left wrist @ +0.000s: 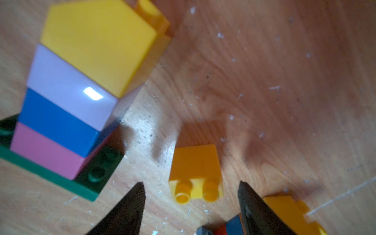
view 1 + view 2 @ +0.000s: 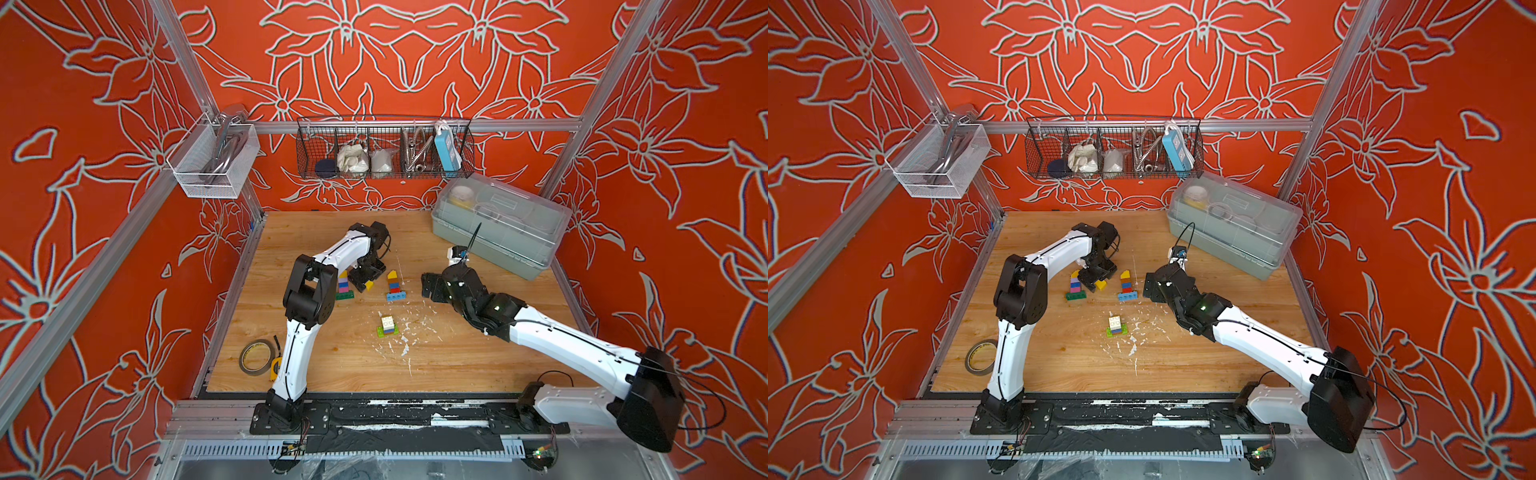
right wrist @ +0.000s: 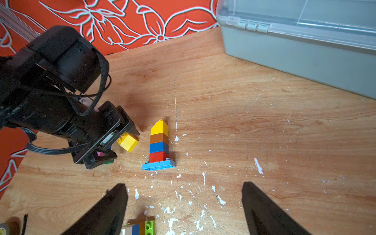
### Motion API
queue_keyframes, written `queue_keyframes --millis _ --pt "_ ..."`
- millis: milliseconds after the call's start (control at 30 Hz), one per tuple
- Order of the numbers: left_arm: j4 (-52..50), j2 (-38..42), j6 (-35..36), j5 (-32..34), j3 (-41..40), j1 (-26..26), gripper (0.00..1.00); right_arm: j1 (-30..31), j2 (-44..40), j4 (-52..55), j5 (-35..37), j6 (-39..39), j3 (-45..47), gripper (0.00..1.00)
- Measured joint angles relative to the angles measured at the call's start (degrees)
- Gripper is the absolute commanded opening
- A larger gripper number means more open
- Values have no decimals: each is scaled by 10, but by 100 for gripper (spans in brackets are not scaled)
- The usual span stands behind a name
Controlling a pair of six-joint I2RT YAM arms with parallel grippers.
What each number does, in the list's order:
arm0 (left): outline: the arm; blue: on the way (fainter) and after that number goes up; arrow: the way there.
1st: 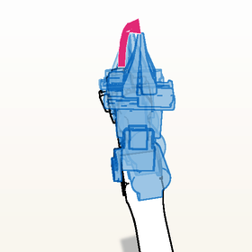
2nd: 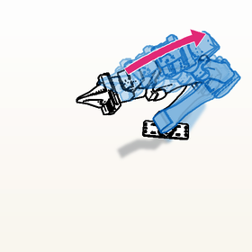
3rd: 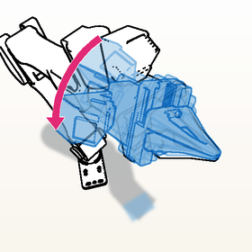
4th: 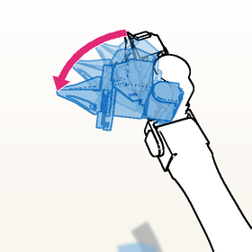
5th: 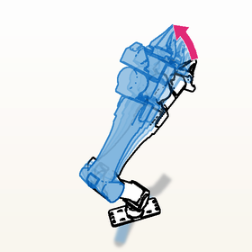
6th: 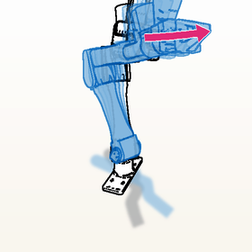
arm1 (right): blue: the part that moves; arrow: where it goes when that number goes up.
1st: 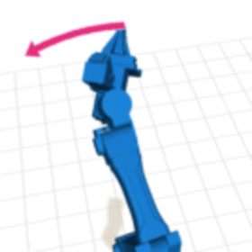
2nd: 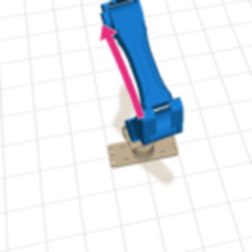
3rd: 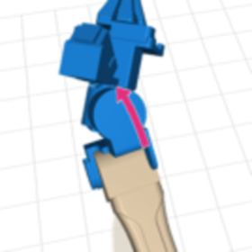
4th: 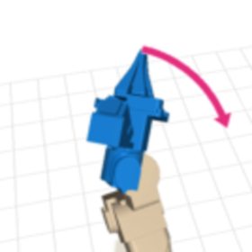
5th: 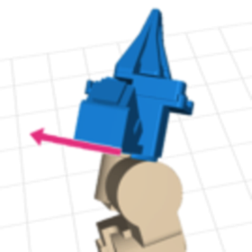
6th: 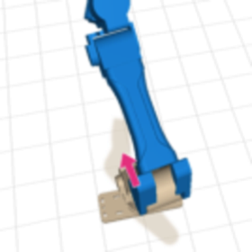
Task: Assemble the number 1 with lego
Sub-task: Pick up the lego brick from the center of the board.
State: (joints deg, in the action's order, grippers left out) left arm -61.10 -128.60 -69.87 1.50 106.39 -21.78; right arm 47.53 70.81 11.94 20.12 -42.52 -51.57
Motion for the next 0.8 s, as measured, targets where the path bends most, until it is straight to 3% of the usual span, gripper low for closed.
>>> queue_keyframes --millis 300,633,800 --pt "8 -6 35 7 9 3 33 -3 0 -1 -7 0 0 93" --pt "-2 0 116 13 10 -8 22 -3 0 -2 -7 0 0 92" --pt "-17 88 204 31 -42 -35 22 -3 0 -2 -7 0 0 92"
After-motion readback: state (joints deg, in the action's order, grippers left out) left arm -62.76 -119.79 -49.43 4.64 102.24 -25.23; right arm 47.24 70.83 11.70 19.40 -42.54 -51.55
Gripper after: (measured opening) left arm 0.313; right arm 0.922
